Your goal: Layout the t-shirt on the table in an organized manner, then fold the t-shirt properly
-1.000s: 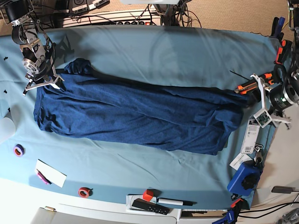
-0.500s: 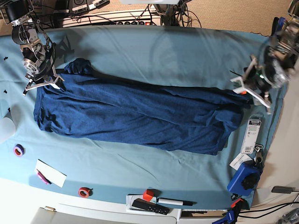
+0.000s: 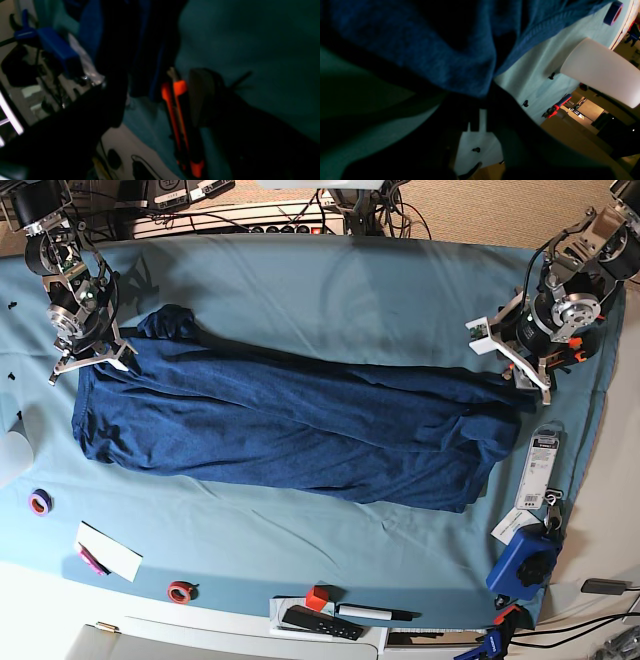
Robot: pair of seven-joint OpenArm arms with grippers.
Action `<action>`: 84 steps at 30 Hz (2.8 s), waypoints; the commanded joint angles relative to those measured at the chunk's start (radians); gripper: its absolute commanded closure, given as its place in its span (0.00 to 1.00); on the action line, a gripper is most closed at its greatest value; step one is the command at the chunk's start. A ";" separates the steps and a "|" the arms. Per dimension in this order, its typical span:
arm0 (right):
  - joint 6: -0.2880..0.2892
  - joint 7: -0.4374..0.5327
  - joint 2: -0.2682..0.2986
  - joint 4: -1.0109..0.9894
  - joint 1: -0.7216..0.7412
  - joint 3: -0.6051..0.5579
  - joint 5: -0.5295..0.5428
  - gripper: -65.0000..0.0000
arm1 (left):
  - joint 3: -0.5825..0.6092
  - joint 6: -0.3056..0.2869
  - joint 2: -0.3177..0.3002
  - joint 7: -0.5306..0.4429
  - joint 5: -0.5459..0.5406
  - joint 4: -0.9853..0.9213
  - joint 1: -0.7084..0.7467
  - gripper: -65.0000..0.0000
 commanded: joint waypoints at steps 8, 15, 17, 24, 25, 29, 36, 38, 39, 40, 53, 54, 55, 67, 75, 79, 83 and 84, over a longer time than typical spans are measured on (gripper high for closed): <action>-0.001 -0.001 0.023 0.007 0.009 0.005 -0.001 1.00 | -0.010 0.021 -0.018 -0.063 0.009 -0.010 -0.016 0.37; -0.001 -0.001 0.023 0.007 0.008 0.005 -0.001 1.00 | -0.010 0.021 -0.015 -0.126 0.009 -0.058 -0.019 0.37; -0.001 -0.002 0.023 0.007 0.008 0.005 -0.001 1.00 | -0.010 0.036 -0.010 -0.137 0.013 -0.079 -0.019 0.37; -0.001 -0.005 0.023 0.007 0.009 0.005 -0.001 1.00 | -0.010 0.084 0.032 -0.141 0.015 -0.130 -0.059 0.37; -0.001 -0.005 0.023 0.007 0.008 0.005 -0.001 1.00 | -0.010 0.084 0.038 -0.148 0.010 -0.139 -0.068 0.37; 0.000 -0.009 0.023 0.007 0.009 0.005 -0.002 1.00 | -0.010 0.072 0.056 -0.163 -0.003 -0.156 -0.084 0.37; -0.001 -0.010 0.023 0.007 0.008 0.005 -0.001 1.00 | -0.010 0.111 0.022 -0.102 0.020 -0.156 -0.090 0.37; 0.000 -0.010 0.023 0.007 0.009 0.005 -0.001 1.00 | -0.010 0.114 -0.003 -0.091 0.019 -0.156 -0.089 0.37; -0.001 -0.011 0.023 0.007 0.008 0.005 -0.001 1.00 | -0.010 0.124 -0.016 -0.085 0.019 -0.156 -0.089 0.37; 0.000 -0.013 0.023 0.007 0.009 0.005 -0.001 1.00 | -0.010 0.140 -0.027 -0.080 0.019 -0.156 -0.088 0.37; -0.001 -0.024 0.023 0.007 0.008 0.005 -0.001 1.00 | -0.010 0.249 0.004 0.082 -0.203 -0.057 -0.088 0.37; -0.002 -0.024 0.023 0.007 0.008 0.005 -0.001 1.00 | -0.010 0.257 0.014 0.085 -0.203 -0.041 -0.088 0.37; -0.002 -0.024 0.023 0.007 0.008 0.005 -0.001 1.00 | -0.010 0.259 0.026 0.091 -0.203 -0.026 -0.087 0.38; -0.003 -0.024 0.023 0.007 0.008 0.005 -0.001 1.00 | -0.010 0.190 0.106 0.132 -0.368 -0.022 0.019 1.00; -0.003 -0.029 0.023 0.007 0.008 0.005 -0.001 1.00 | -0.012 0.189 0.106 0.072 -0.385 -0.267 -0.030 1.00; -0.003 -0.028 0.023 0.007 0.009 0.005 -0.001 1.00 | -0.012 0.188 0.105 0.072 -0.385 -0.393 -0.074 1.00; -0.003 -0.028 0.023 0.007 0.009 0.005 -0.001 1.00 | -0.012 0.190 0.098 0.073 -0.378 -0.422 -0.095 1.00; -0.004 -0.027 0.023 0.007 0.009 0.005 -0.001 1.00 | -0.012 0.193 0.096 0.073 -0.367 -0.421 -0.097 1.00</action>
